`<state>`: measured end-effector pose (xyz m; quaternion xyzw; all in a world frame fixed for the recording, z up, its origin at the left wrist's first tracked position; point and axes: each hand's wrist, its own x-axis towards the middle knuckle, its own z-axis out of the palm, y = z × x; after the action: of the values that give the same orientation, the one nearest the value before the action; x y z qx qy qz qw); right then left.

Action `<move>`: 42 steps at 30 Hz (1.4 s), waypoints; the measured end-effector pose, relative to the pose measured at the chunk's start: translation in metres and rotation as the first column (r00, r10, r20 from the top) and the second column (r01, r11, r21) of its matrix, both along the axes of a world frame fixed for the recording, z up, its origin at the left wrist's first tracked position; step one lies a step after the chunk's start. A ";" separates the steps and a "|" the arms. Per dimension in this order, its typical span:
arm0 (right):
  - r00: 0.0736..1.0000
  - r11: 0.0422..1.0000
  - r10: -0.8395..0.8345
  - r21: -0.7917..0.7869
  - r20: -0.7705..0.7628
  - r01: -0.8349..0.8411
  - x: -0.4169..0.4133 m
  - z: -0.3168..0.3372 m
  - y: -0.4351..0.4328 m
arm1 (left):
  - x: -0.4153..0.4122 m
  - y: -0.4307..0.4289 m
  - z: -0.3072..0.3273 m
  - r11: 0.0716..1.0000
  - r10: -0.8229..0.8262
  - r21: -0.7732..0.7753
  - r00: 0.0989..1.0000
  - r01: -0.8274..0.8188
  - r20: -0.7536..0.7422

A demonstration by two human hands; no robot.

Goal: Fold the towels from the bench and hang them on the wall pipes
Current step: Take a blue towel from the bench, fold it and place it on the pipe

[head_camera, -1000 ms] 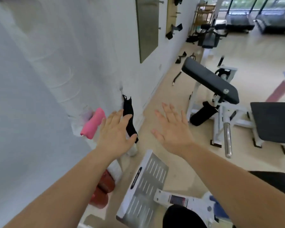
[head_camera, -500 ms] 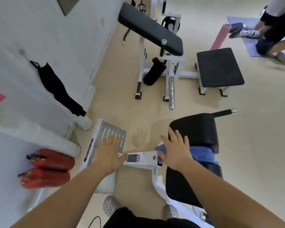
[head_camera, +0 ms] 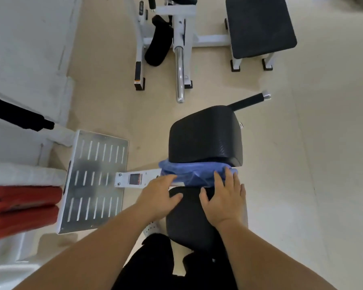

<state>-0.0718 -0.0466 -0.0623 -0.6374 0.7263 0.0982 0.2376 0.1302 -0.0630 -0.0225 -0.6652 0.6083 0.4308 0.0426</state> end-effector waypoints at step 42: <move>0.741 0.828 0.425 -0.554 0.520 -0.086 0.032 0.146 0.011 | 0.016 0.060 0.157 0.815 0.449 -0.144 0.768 -0.562 -0.456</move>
<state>-0.0400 -0.0352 0.0836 -0.7686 0.5077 -0.2746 0.2757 0.1458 -0.0025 0.1349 -0.7015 0.4531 0.4653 -0.2935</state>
